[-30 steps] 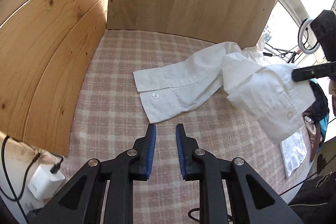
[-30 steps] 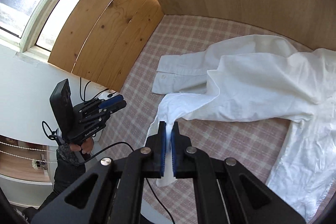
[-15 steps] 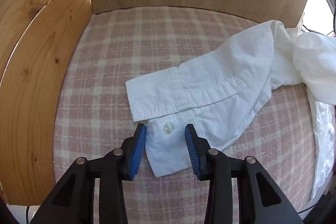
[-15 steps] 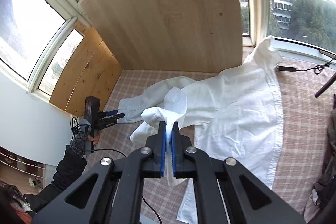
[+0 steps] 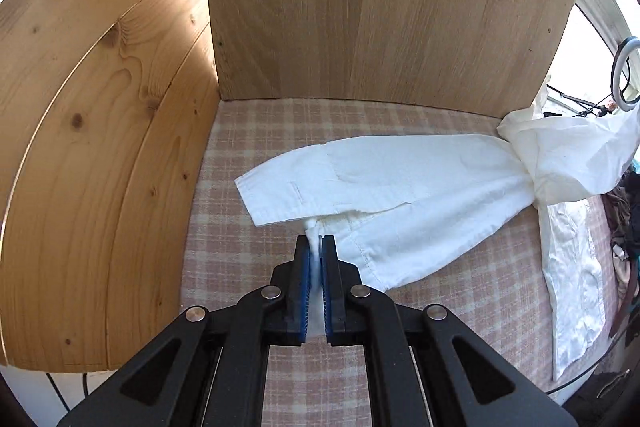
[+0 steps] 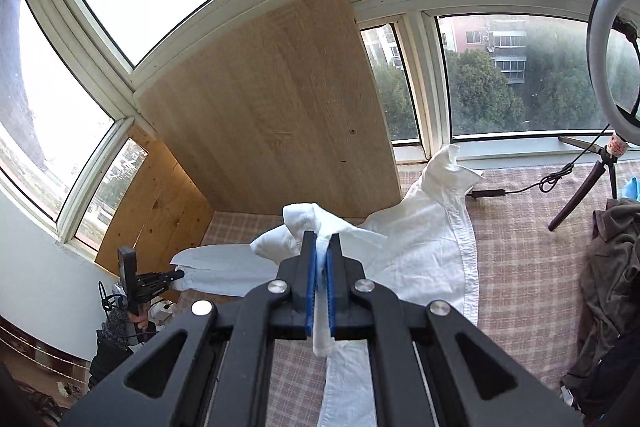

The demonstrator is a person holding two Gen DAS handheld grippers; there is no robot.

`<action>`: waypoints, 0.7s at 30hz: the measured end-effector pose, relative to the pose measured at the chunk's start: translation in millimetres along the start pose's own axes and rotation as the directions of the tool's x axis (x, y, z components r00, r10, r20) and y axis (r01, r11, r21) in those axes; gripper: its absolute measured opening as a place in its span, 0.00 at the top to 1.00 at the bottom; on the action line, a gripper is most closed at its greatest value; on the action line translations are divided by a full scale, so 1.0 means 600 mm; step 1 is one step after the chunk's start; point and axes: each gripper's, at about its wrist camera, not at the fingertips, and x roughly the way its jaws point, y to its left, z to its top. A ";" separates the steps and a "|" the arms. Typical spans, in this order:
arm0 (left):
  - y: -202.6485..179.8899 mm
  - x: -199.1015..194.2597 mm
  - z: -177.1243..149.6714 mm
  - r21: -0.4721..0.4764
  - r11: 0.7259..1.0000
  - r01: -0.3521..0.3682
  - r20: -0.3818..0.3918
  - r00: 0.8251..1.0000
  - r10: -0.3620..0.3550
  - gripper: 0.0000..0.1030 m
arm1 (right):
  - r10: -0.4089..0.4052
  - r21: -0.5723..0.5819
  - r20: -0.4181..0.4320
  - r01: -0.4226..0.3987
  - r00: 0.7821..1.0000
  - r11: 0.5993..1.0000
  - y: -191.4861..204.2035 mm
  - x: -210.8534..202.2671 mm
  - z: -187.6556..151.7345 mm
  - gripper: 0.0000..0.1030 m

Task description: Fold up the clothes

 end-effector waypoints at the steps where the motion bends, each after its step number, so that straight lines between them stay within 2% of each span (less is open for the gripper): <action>1: -0.005 0.014 -0.003 0.012 1.000 -0.014 -0.020 1.000 0.014 0.95 | 0.007 -0.002 -0.005 -0.007 1.000 1.000 0.001 0.006 0.001 0.96; 5: -0.009 0.062 -0.040 0.018 0.998 -0.062 -0.090 0.994 0.063 0.96 | 0.050 -0.019 -0.027 -0.050 0.998 0.999 0.020 0.024 0.000 0.96; 9: -0.007 0.109 -0.088 0.015 0.998 -0.066 -0.158 0.985 0.068 0.95 | 0.089 -0.055 -0.007 -0.089 0.996 0.994 0.050 0.012 0.011 0.96; 13: -0.007 0.125 -0.103 -0.002 0.998 -0.065 -0.161 0.985 0.064 0.95 | 0.127 -0.107 0.008 -0.125 0.992 0.986 0.098 0.007 0.034 0.96; 16: 0.000 0.123 -0.107 -0.023 0.998 -0.060 -0.165 0.985 0.056 0.89 | 0.184 -0.160 -0.036 -0.187 0.982 0.969 0.148 0.023 0.045 0.96; 18: 0.014 0.104 -0.110 -0.067 0.996 -0.063 -0.151 0.987 0.052 0.80 | 0.204 -0.193 -0.085 -0.217 0.975 0.957 0.183 0.053 0.044 0.96; 21: 0.032 0.058 -0.116 -0.107 0.991 -0.074 -0.099 0.993 0.063 0.79 | 0.207 -0.257 -0.200 -0.255 0.958 0.932 0.240 0.132 0.025 0.96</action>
